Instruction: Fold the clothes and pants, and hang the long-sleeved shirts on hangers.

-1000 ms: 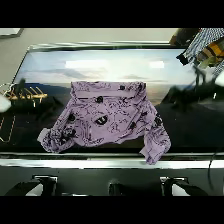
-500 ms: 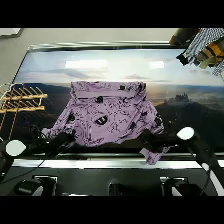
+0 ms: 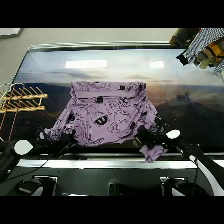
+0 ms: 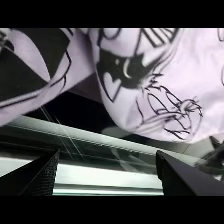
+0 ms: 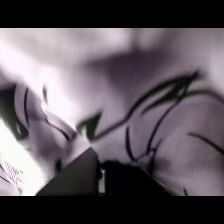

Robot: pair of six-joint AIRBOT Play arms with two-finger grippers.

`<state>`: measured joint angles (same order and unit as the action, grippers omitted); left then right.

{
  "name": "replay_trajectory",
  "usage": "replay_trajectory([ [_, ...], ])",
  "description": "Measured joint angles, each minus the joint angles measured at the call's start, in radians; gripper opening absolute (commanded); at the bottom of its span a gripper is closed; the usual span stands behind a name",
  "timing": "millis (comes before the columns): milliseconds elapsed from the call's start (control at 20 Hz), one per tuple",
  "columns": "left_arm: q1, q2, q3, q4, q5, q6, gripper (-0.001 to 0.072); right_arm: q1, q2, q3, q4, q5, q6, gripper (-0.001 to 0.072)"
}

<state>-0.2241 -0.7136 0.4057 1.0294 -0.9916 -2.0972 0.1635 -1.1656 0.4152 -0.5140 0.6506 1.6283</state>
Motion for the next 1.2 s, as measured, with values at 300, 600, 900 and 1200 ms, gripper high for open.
replay_trajectory([
  [300,-0.06,-0.102,0.0,-0.029,0.106,0.026,0.069,0.002,0.056,0.002,0.011,0.021,-0.019,0.0038],
  [600,-0.11,-0.232,0.0,-0.09,0.277,0.03,0.0027,0.002,0.137,0.002,0.013,0.087,0.004,0.0038],
  [900,-0.095,-0.198,0.054,-0.128,0.262,0.032,0.0025,0.002,0.264,0.002,-0.064,0.222,0.052,0.0038],
  [1200,-0.058,0.066,0.134,0.049,-0.189,0.033,0.0024,0.003,0.652,0.013,-0.241,0.661,0.357,0.0038],
])
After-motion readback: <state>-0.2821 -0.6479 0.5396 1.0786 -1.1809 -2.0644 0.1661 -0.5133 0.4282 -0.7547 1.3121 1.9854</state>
